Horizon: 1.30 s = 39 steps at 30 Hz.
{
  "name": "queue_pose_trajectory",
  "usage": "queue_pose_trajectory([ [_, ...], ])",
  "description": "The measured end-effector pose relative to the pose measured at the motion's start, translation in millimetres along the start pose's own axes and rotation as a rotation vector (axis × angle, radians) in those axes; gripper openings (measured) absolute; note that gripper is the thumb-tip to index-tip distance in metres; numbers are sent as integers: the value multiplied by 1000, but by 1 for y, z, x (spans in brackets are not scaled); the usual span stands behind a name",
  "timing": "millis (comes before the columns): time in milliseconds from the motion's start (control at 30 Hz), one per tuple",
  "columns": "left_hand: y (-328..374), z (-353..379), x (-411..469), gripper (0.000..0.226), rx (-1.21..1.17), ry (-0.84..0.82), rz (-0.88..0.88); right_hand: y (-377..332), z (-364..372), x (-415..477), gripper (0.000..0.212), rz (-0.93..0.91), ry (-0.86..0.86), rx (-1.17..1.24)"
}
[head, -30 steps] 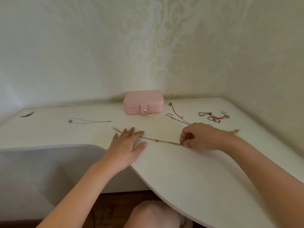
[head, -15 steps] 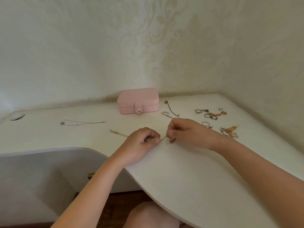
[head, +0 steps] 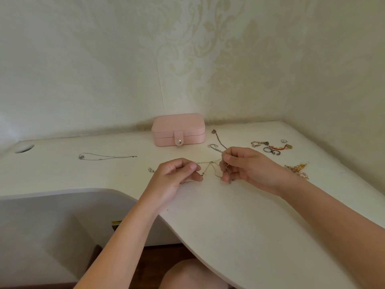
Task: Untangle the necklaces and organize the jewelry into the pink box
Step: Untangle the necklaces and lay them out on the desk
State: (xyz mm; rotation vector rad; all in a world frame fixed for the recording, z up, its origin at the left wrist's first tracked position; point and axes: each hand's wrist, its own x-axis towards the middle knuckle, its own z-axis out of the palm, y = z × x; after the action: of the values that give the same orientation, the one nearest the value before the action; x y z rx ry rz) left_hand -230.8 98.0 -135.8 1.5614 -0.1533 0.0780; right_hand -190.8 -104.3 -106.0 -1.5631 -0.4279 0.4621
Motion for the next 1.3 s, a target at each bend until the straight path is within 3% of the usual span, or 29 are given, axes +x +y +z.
queue_pose_trajectory([
  [167, 4, -1, -4, 18, -60, 13, -18, 5, 5, 4, 19, -74, 165, -129],
  [367, 5, -1, -5, 19, -56, 69, 6, -8, 1, 1, 22, -124, 186, 164],
  [433, 6, -3, -5, 18, -110, 88, 10, -14, -2, -4, 15, -122, 186, -38],
  [533, 8, -7, -5, 17, -255, 120, -28, -19, -8, -10, 12, -95, 188, -619],
  [600, 8, -8, -4, 16, -314, 138, -45, -19, -10, -12, 9, -104, 225, -796],
  [667, 8, -8, -4, 17, -321, 144, -46, -18, -12, -12, 15, -120, 290, -762],
  [767, 7, -7, -5, 17, -280, 149, -44, -22, -15, -12, 34, -105, 393, -517],
  [867, 8, -7, -5, 18, -265, 146, -44, -25, -15, -12, 40, -102, 368, -300],
  [1033, 8, -8, -5, 18, -248, 148, -50, -31, -20, -16, 12, -186, 277, -56],
  [1167, 7, -1, -5, 21, -93, 132, -45, -33, -21, -19, 6, -133, 238, -295],
  [1300, 4, 4, -2, 22, -111, 165, -52, -34, -25, -24, 9, -9, 116, -582],
])
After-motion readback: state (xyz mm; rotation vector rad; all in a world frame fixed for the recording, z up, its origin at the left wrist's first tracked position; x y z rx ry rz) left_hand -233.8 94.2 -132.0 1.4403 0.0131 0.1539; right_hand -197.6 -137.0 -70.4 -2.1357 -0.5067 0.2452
